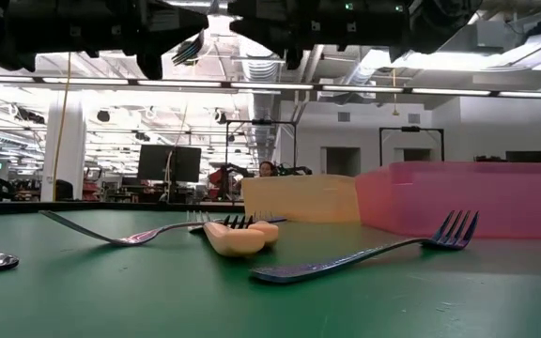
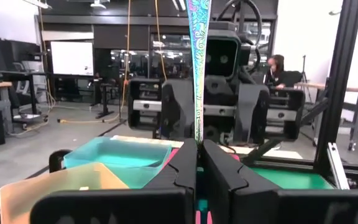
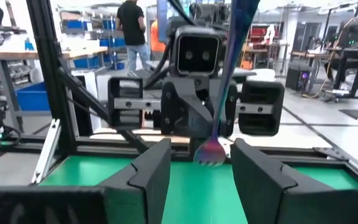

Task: Sort silverware by color (type)
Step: Put the blue fork into the pink bin

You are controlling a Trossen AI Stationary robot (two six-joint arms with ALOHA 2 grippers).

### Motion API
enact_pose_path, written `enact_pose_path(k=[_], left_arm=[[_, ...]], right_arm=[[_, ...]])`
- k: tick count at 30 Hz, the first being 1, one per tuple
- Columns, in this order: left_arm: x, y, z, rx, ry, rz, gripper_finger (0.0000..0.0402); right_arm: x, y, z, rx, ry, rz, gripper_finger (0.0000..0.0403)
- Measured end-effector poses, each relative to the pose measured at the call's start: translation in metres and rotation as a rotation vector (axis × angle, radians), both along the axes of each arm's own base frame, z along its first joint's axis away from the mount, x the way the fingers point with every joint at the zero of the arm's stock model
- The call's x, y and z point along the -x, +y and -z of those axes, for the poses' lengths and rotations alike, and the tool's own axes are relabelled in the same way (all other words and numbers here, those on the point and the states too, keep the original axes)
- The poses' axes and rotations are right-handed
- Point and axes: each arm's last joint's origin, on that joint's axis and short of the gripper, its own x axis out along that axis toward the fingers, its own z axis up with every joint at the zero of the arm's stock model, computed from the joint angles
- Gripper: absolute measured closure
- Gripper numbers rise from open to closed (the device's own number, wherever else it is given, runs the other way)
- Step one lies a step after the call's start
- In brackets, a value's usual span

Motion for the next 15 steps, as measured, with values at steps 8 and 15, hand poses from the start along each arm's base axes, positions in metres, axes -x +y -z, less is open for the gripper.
enact_pose_path(k=[8,15], left_arm=[[-0.002,0.0,0.0,-0.014,-0.023,0.0,0.0401],[-0.013,-0.002,0.012,-0.029,-0.042,-0.001,0.0401]], right_arm=[[0.0,0.0,-0.007,0.004,-0.065,0.001,0.0216],[0.0,0.0,-0.005,0.006,-0.045,0.0,0.0216]])
